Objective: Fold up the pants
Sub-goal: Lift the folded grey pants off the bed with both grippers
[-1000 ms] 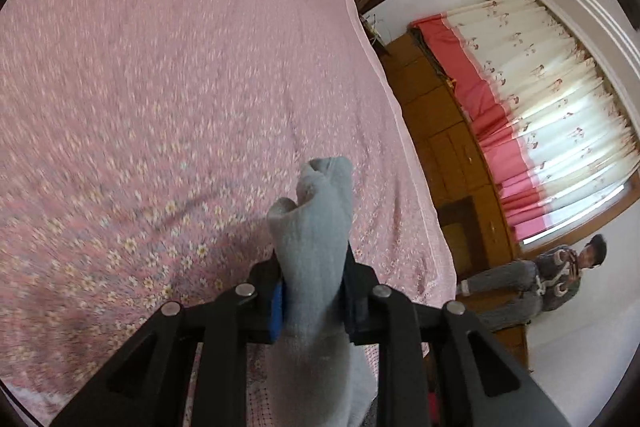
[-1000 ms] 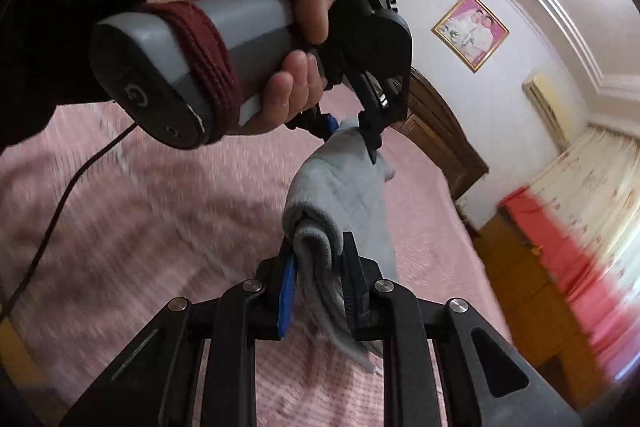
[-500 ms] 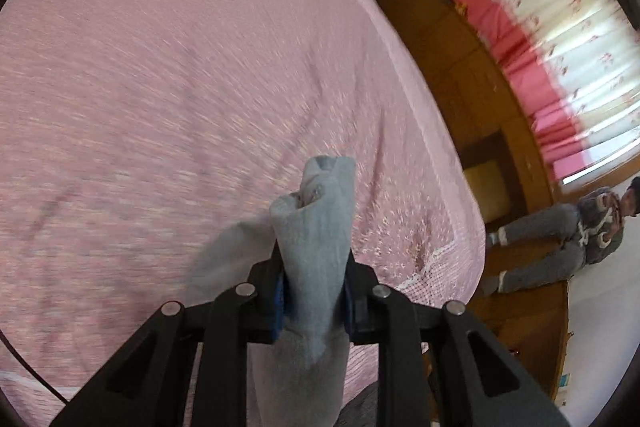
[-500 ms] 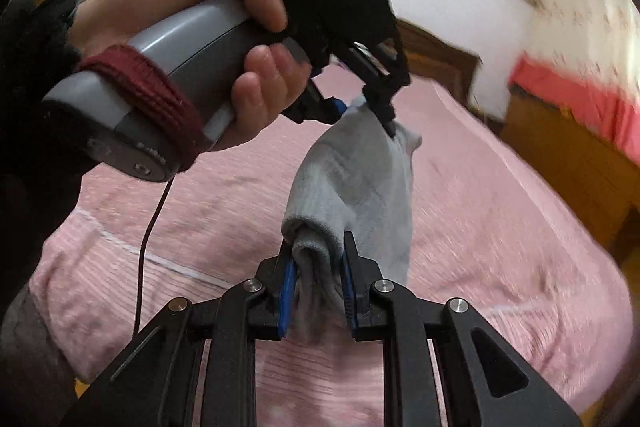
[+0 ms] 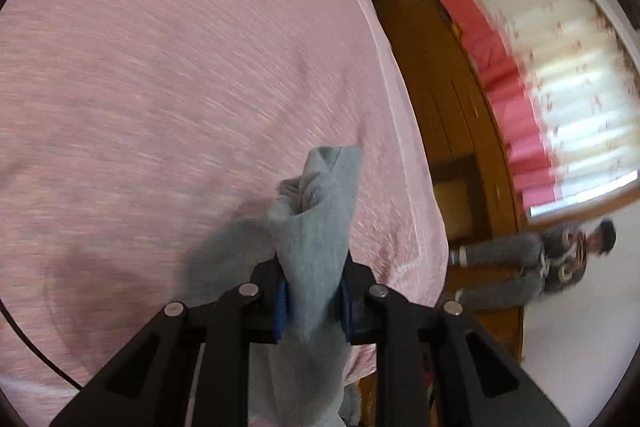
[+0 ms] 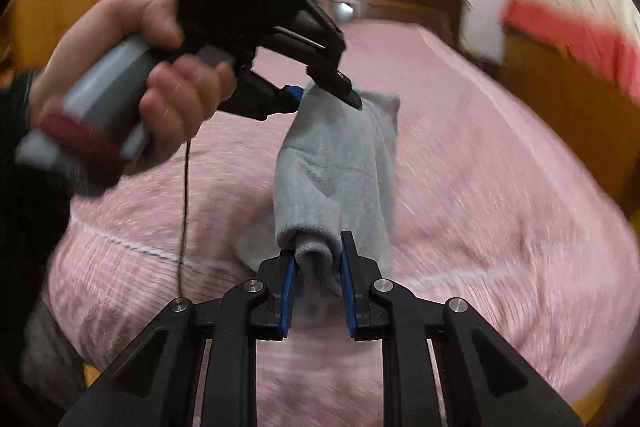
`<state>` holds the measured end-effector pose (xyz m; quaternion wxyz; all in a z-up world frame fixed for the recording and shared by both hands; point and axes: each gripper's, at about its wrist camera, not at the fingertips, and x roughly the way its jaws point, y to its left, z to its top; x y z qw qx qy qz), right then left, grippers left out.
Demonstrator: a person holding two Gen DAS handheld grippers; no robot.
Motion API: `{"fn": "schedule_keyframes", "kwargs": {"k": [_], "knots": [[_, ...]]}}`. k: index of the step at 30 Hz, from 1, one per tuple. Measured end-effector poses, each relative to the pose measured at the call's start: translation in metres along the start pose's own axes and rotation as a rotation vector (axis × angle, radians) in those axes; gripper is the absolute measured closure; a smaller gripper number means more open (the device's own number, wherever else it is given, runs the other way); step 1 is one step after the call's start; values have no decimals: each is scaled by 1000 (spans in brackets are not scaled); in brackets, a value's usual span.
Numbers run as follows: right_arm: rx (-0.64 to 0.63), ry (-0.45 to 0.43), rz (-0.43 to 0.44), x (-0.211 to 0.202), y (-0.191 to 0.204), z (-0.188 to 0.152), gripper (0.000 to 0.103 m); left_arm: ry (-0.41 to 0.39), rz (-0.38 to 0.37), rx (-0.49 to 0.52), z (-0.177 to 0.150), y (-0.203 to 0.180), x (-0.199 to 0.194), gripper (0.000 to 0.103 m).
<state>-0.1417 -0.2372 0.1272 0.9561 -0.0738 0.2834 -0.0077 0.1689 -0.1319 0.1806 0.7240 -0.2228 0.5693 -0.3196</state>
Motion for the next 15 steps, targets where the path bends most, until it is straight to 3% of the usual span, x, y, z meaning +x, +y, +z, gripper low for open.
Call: {"fn": "schedule_keyframes", "kwargs": {"k": [5, 9, 11, 13, 15], "knots": [[-108, -89, 139, 3, 88, 36, 83, -136, 103, -60, 5, 50, -110, 83], [39, -97, 406, 10, 116, 65, 83, -222, 252, -102, 6, 70, -179, 83], [160, -80, 552, 20, 111, 69, 83, -228, 305, -139, 7, 75, -191, 83], [204, -67, 588, 29, 98, 64, 83, -197, 338, -134, 11, 70, -179, 82], [232, -11, 567, 45, 75, 50, 83, -129, 353, -82, 17, 58, -141, 82]]}}
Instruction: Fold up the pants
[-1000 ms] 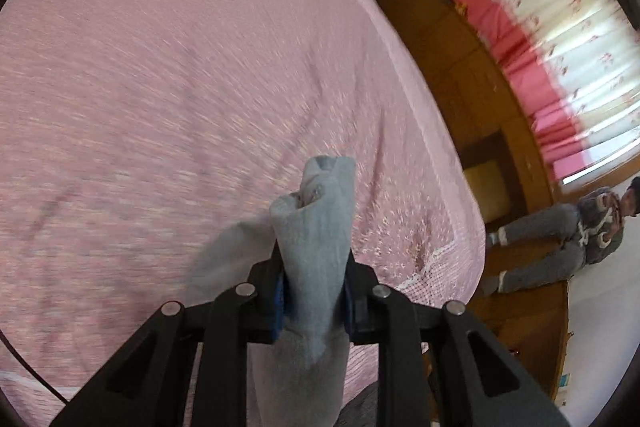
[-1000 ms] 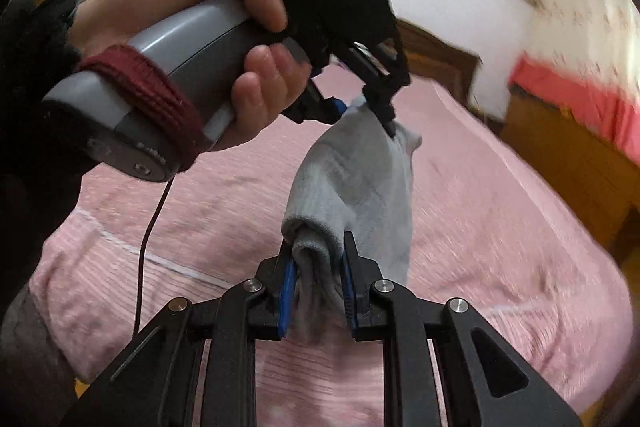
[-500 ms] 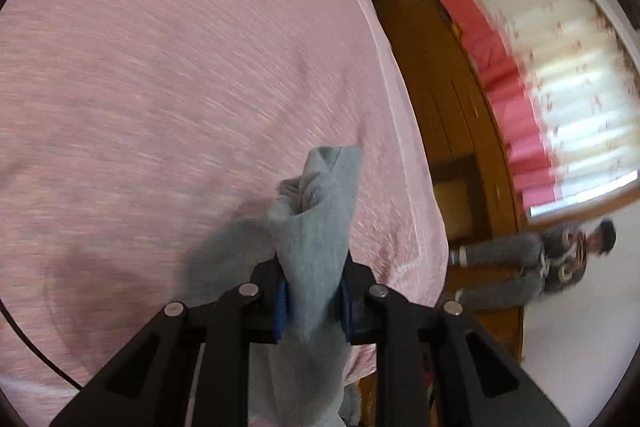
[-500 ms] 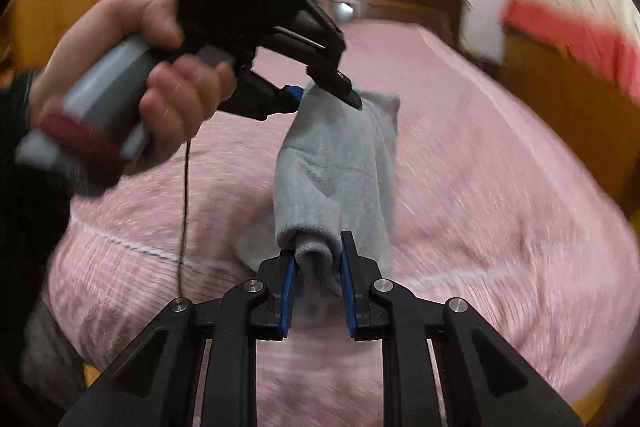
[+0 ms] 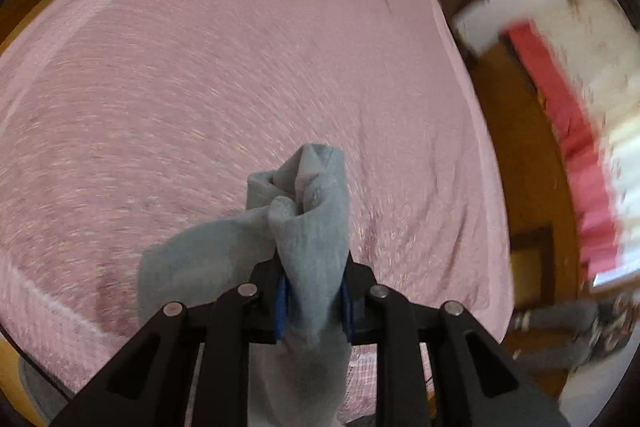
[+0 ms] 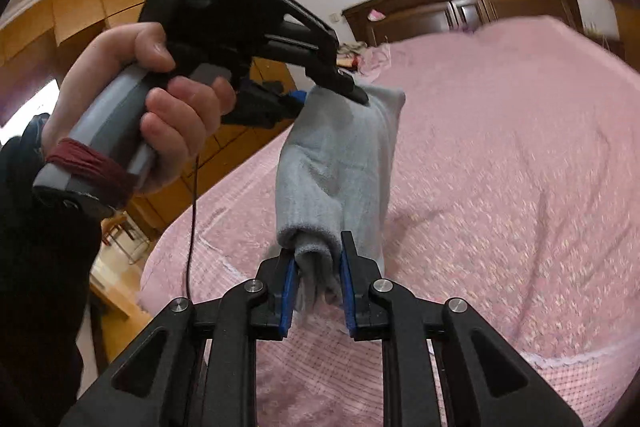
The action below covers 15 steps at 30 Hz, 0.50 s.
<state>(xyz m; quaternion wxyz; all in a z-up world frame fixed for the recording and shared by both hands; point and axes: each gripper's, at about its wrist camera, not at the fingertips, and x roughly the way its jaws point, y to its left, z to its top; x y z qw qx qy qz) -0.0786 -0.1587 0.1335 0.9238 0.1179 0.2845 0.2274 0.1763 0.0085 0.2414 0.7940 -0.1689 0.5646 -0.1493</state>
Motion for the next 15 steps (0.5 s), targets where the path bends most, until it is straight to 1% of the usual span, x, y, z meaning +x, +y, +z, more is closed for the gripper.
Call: {"fn": "schedule_keyframes", "kwargs": {"k": [1, 2, 3, 4, 5, 7, 8, 9, 10, 11, 12, 13, 14, 15], "knots": [[40, 29, -20, 0, -20, -3, 83, 34, 2, 28, -1, -9, 17, 82], [88, 52, -48, -2, -40, -9, 83, 83, -6, 46, -2, -22, 43, 82], [133, 67, -79, -6, -56, -15, 83, 146, -22, 52, -3, -37, 75, 82], [186, 79, -115, -10, -76, -23, 83, 192, -37, 51, -4, -48, 99, 82], [235, 86, -141, -16, -97, -31, 83, 251, -35, 54, -9, -68, 135, 82], [327, 87, -173, -28, -129, -43, 83, 306, 14, 83, -19, -101, 181, 82], [375, 91, -200, -35, -146, -50, 83, 315, 33, 105, -22, -114, 194, 80], [421, 86, -220, -43, -162, -56, 83, 317, 72, 162, -31, -135, 210, 79], [463, 75, -233, -51, -175, -62, 83, 315, 91, 206, -38, -148, 218, 76], [501, 68, -246, -57, -186, -68, 83, 315, 84, 256, -41, -164, 226, 72], [531, 65, -251, -60, -194, -70, 83, 317, 18, 298, -45, -179, 230, 72], [568, 60, -253, -65, -204, -76, 83, 323, -103, 314, -46, -188, 227, 72], [588, 59, -249, -67, -211, -81, 83, 320, -180, 317, -45, -187, 225, 70], [603, 65, -241, -69, -217, -83, 83, 303, -301, 328, -45, -186, 212, 67]]}}
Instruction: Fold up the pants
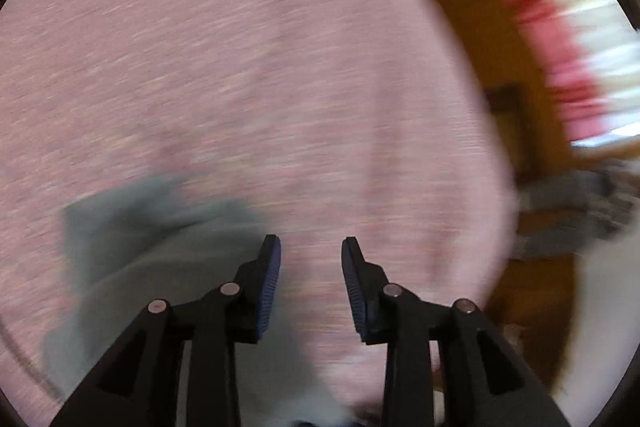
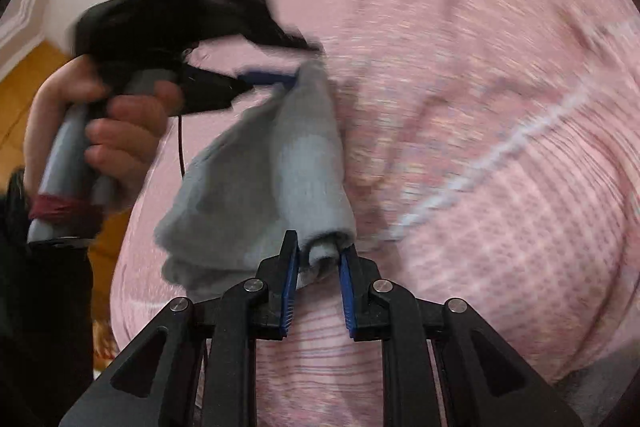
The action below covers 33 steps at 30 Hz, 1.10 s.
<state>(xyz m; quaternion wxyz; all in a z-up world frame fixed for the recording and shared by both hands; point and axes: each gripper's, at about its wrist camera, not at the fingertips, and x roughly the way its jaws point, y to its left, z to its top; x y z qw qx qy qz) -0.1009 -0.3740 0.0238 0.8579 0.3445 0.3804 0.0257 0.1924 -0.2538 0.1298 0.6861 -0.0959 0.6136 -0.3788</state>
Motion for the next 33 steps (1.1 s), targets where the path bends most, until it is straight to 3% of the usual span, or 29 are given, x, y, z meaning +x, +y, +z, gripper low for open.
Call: {"fn": "schedule_keyframes", "kwargs": {"k": [2, 5, 7, 9, 10, 12, 14, 16, 17, 18, 19, 20, 21, 23, 26, 30, 31, 32, 33], "knots": [[-3, 19, -38, -3, -5, 4, 79, -61, -50, 40, -10, 1, -23, 52], [-86, 12, -114, -21, -1, 9, 63, -203, -32, 90, -42, 25, -76, 50], [-137, -51, -122, -45, 2, 17, 54, -287, 3, 99, -76, 53, -109, 50], [-189, -110, -101, -51, 12, 42, 41, -325, 13, 65, -104, 73, -123, 48], [-215, -117, -90, -47, 18, 54, 40, -326, 7, 41, -115, 84, -122, 46], [-233, -96, -97, -25, 28, 72, 39, -288, -19, -35, -136, 109, -110, 42], [-278, -14, -116, 8, 39, 87, 39, -187, -35, -114, -150, 127, -84, 40], [-348, 73, -115, 34, 47, 88, 41, -154, -62, -145, -155, 136, -71, 40], [-399, 110, -147, 48, 51, 86, 56, -145, -79, -147, -156, 137, -65, 40], [-430, 112, -183, 54, 51, 86, 79, -145, -94, -150, -153, 138, -60, 41], [-442, 103, -188, 56, 49, 87, 79, -159, -107, -154, -150, 138, -58, 54], [-427, 86, -159, 57, 43, 88, 83, -192, -116, -152, -148, 138, -63, 83], [-380, 51, -118, 49, 35, 90, 85, -261, -89, -119, -146, 130, -70, 84], [-299, -25, -59, 30, 18, 89, 86, -344, -64, -5, -145, 105, -76, 86], [-220, -108, -63, 16, -8, 80, 87, -324, 38, 155, -135, 69, -68, 86], [-190, -75, -117, 34, -18, 73, 83, -237, 149, 104, -122, 83, -35, 83], [-208, -69, -135, 35, -16, 73, 80, -232, 154, 82, -122, 89, -31, 73], [-241, -63, -173, 34, -11, 74, 68, -241, 143, 47, -124, 100, -30, 59], [-279, -54, -208, 37, -4, 75, 56, -258, 115, 23, -127, 108, -34, 53]]}}
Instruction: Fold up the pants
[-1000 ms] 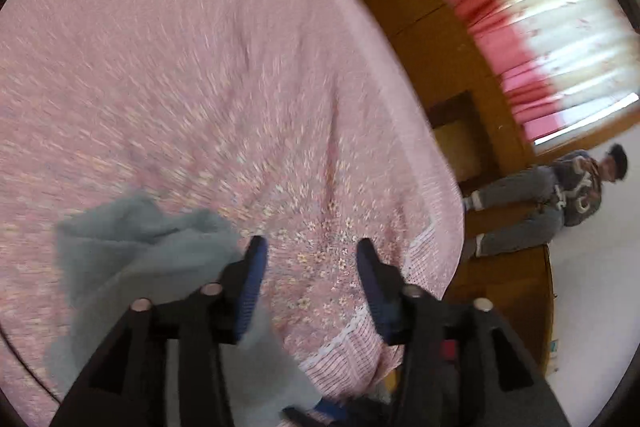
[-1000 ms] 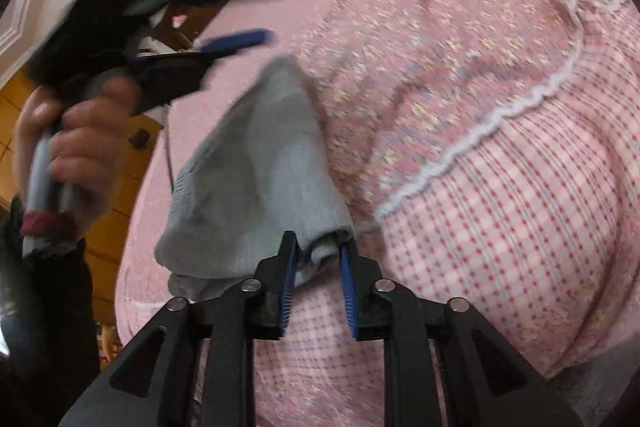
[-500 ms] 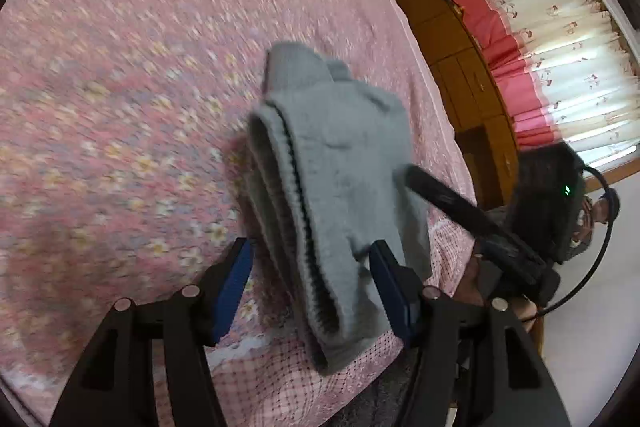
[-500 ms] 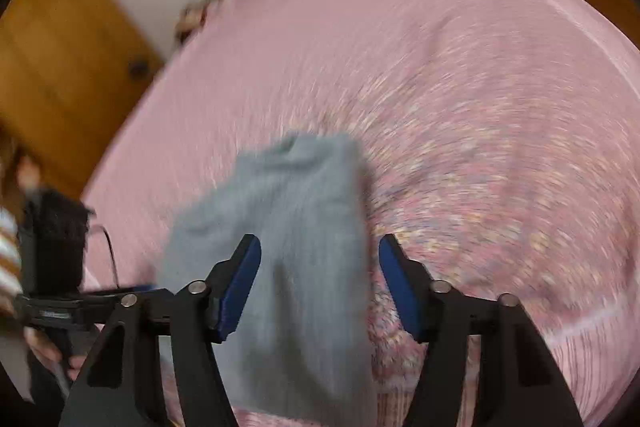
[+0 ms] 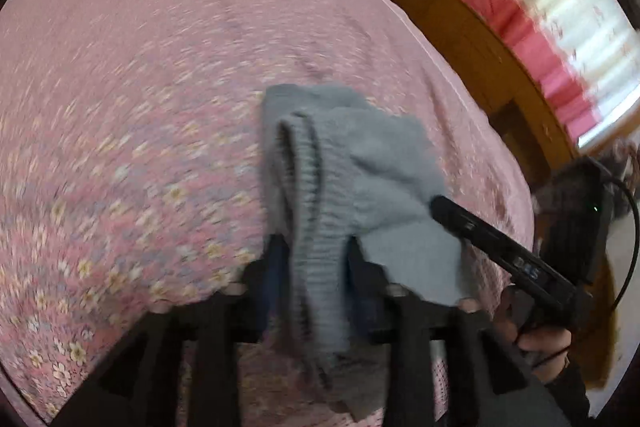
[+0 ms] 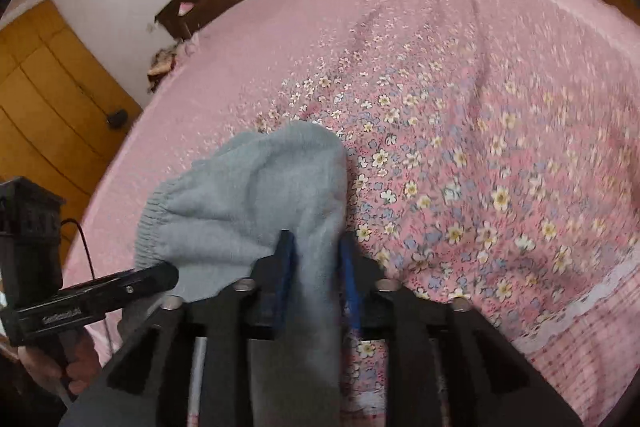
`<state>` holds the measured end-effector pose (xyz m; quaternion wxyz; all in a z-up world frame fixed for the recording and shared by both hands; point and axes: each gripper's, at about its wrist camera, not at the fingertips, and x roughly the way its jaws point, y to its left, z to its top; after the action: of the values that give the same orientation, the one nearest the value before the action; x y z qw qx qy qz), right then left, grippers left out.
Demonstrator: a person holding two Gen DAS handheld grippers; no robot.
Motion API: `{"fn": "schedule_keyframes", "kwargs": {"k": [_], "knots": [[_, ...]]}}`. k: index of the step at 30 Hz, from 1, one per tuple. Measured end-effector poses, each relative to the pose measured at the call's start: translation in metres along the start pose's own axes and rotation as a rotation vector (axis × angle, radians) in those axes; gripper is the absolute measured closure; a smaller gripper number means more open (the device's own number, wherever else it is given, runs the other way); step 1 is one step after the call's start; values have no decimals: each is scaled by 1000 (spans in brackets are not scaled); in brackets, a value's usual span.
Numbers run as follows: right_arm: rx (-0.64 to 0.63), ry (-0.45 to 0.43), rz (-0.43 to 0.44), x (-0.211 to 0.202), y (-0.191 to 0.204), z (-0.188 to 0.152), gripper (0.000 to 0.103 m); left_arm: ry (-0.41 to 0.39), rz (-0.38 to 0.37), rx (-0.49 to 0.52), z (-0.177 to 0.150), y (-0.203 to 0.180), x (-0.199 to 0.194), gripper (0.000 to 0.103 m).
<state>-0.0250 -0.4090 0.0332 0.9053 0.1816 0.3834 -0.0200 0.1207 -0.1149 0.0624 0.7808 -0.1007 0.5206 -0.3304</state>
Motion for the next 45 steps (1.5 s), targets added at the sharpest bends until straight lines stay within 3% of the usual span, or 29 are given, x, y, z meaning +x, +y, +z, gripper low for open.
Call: {"fn": "schedule_keyframes", "kwargs": {"k": [3, 4, 6, 8, 11, 13, 14, 18, 21, 23, 24, 26, 28, 29, 32, 35, 41, 43, 45], "knots": [[-180, 7, -64, -19, 18, 4, 53, -65, -144, -75, -4, 23, -24, 51], [-238, -2, -76, -31, 22, 6, 52, -120, -175, -79, -7, 26, -39, 53], [-350, -24, -99, -61, 22, -8, 46, -198, -197, -4, -9, 15, -60, 57], [-385, -36, -113, -78, 18, -12, 38, -185, -162, 165, -4, -17, -61, 57], [-352, -24, -88, -77, 29, -9, 38, -108, -74, 275, 9, -52, -25, 57], [-325, 17, 11, -56, 44, -3, 56, -49, 1, 260, 15, -47, 3, 58], [-315, 67, 57, -43, 48, -7, 75, -37, 19, 255, 18, -41, 5, 60], [-500, 142, -3, -36, 63, -37, 75, 21, 32, 229, 36, -33, 30, 76], [-450, 178, 14, -50, 47, -40, 75, 8, 26, 153, 43, -26, 18, 80], [-380, 124, 13, -66, 36, -33, 75, -45, 17, 156, 23, -22, -9, 64], [-358, 89, 13, -72, 33, -28, 75, -63, -24, 166, 11, -24, -19, 60], [-311, 20, 24, -79, 30, -18, 69, -89, -66, 191, -10, -23, -37, 57], [-269, -1, 54, -75, 31, -8, 65, -98, -24, 219, -32, -16, -41, 57], [-256, 5, 85, -67, 34, -3, 65, -85, 13, 216, -45, -10, -35, 57], [-269, 78, 91, -37, 48, 3, 65, -76, -30, 118, -63, 11, -29, 57], [-310, 155, -36, -8, 52, -6, 61, -116, -95, 39, -66, 18, -37, 57], [-289, 94, -46, -33, 52, -17, 59, -252, -113, 161, -54, -14, -76, 57], [-282, 87, -54, -46, 49, -23, 59, -252, -124, 161, -47, -13, -75, 56], [-279, 104, -62, -50, 43, -30, 58, -223, -87, 152, -38, -6, -59, 56]]}}
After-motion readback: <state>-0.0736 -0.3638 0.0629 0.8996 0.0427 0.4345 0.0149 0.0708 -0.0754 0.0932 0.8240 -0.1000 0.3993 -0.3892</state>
